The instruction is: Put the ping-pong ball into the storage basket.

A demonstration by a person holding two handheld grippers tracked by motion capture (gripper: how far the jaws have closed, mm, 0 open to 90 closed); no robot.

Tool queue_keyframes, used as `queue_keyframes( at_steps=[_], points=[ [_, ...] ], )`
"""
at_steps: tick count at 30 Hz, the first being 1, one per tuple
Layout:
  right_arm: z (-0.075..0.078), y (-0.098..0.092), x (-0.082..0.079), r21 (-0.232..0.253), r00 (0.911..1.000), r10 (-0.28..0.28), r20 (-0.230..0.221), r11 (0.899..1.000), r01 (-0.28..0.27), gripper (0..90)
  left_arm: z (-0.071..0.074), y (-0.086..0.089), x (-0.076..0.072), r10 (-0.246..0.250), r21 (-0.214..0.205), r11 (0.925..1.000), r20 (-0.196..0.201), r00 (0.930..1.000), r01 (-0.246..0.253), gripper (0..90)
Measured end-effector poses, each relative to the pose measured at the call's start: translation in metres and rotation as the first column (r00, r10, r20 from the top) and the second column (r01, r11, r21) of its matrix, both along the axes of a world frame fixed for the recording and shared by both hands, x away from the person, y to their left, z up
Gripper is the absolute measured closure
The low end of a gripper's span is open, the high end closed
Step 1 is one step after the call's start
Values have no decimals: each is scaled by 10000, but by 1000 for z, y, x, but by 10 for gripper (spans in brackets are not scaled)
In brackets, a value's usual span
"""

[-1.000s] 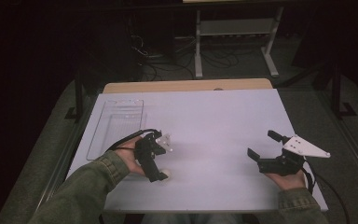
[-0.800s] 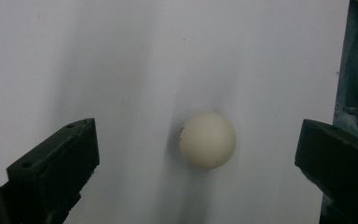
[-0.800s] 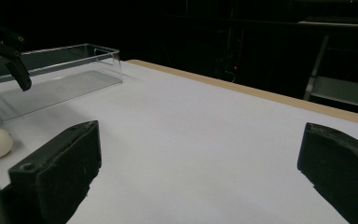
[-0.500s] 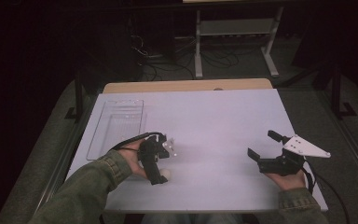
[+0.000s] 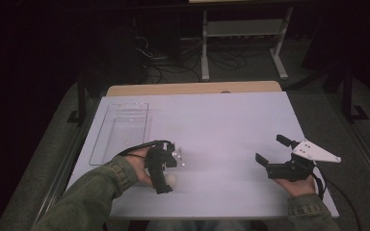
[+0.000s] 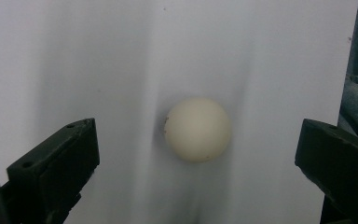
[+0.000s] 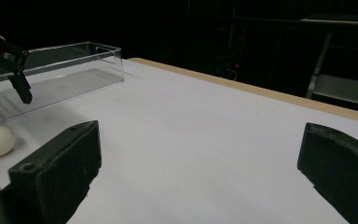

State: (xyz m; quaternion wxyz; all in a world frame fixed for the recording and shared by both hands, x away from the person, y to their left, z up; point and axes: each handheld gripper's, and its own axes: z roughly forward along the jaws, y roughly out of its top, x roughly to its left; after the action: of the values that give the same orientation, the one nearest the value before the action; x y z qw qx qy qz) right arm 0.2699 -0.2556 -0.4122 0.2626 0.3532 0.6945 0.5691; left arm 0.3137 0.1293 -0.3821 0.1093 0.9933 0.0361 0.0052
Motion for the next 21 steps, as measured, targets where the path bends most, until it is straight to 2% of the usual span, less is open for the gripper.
queue_keyframes(
  at_steps=[12,21],
  points=[
    [0,0,-1,29,10000,-5,7,10000,4,0,-14,-7,-3,-223,239,9995,-120,9997,226,0],
    [0,-1,-1,125,10000,7,17,9999,-7,0,-19,-7,-2,-82,353,9993,-330,9994,94,0]
  ],
)
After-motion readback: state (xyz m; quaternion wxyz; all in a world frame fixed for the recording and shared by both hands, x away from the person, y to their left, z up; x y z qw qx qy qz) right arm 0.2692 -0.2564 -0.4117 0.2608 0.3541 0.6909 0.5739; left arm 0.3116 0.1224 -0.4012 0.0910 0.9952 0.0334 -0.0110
